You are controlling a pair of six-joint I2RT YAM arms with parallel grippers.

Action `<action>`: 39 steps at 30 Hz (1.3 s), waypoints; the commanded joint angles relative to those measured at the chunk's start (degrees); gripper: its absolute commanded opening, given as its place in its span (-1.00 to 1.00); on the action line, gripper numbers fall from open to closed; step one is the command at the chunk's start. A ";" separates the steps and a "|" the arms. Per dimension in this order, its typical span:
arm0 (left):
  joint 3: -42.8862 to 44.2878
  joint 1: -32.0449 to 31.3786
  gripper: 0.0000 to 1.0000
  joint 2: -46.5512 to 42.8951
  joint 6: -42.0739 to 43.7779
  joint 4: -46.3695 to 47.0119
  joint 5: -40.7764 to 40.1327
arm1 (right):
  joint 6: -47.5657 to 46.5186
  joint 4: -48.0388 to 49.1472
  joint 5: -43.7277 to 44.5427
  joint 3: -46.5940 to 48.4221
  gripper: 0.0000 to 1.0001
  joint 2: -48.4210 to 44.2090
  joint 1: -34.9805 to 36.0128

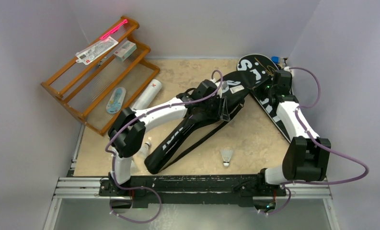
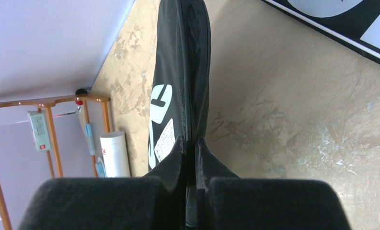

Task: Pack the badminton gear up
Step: Adjust the racket bag at the center of the board.

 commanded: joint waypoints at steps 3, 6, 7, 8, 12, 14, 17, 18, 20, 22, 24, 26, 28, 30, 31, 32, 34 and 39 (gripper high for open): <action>-5.88 -4.73 -0.30 -9.87 1.52 -1.12 -3.34 | 3.26 5.25 -2.07 0.26 -1.00 0.81 -0.27; -12.03 -5.74 -0.36 -12.97 -0.99 0.78 -2.43 | 3.42 5.24 -2.45 0.38 -1.00 0.92 -0.21; -14.72 -5.76 -0.39 -13.96 -1.77 1.40 -2.83 | 3.58 5.22 -2.51 0.39 -1.00 0.89 -0.27; -17.24 -5.58 -0.42 -14.95 -1.98 1.55 -3.66 | 3.78 4.90 -2.56 0.39 -1.00 0.81 -0.27; -25.00 -1.72 -0.51 -18.40 -1.23 1.32 -7.61 | 3.22 0.80 0.16 3.01 -1.00 0.75 -0.65; -26.20 0.81 -0.53 -19.14 0.02 1.17 -7.85 | 1.97 -1.64 1.31 5.14 -1.00 0.79 -1.39; -22.53 2.28 -0.55 -17.56 2.73 -1.30 -8.60 | 0.06 -4.14 1.35 8.59 -1.00 0.70 -2.87; -21.11 2.31 -0.55 -16.70 3.46 -1.70 -8.76 | -0.55 -5.28 1.65 9.79 -1.00 0.60 -3.29; -18.93 2.53 -0.55 -14.99 4.28 -1.84 -9.01 | -1.83 -7.49 3.16 11.53 -1.00 -0.10 -3.79; -17.72 3.34 -0.57 -13.45 4.59 -0.52 -8.04 | -2.26 -8.53 4.63 11.79 -1.00 -1.54 -3.99; -17.20 5.09 -0.58 -11.86 4.75 1.78 -6.80 | -2.21 -8.67 5.35 11.09 -1.00 -3.30 -4.14; -15.37 7.93 -0.59 -9.90 5.50 2.72 -5.41 | -2.07 -8.92 5.30 10.18 -1.00 -4.80 -4.22; -12.55 9.80 -0.59 -7.58 7.64 2.73 -6.22 | -1.66 -10.24 5.03 9.22 -1.00 -5.77 -4.21; -8.25 11.15 -0.59 -4.81 9.56 1.89 -6.92 | -1.22 -10.15 4.30 7.05 -1.00 -7.38 -4.15; -6.40 11.59 -0.59 -3.06 10.38 1.37 -7.53 | -0.58 -10.12 4.42 5.79 -1.00 -8.46 -4.20; -4.99 11.71 -0.59 -2.05 11.51 1.08 -8.15 | -0.36 -9.67 4.62 4.22 -1.00 -9.58 -4.19; -3.10 11.69 -0.58 -1.00 13.21 1.35 -7.42 | 0.21 -8.18 4.74 1.25 -1.00 -11.69 -4.27; -7.07 9.08 -0.48 -6.21 12.09 7.20 -0.05 | -0.30 -7.86 3.34 -2.03 -1.00 -13.22 -4.17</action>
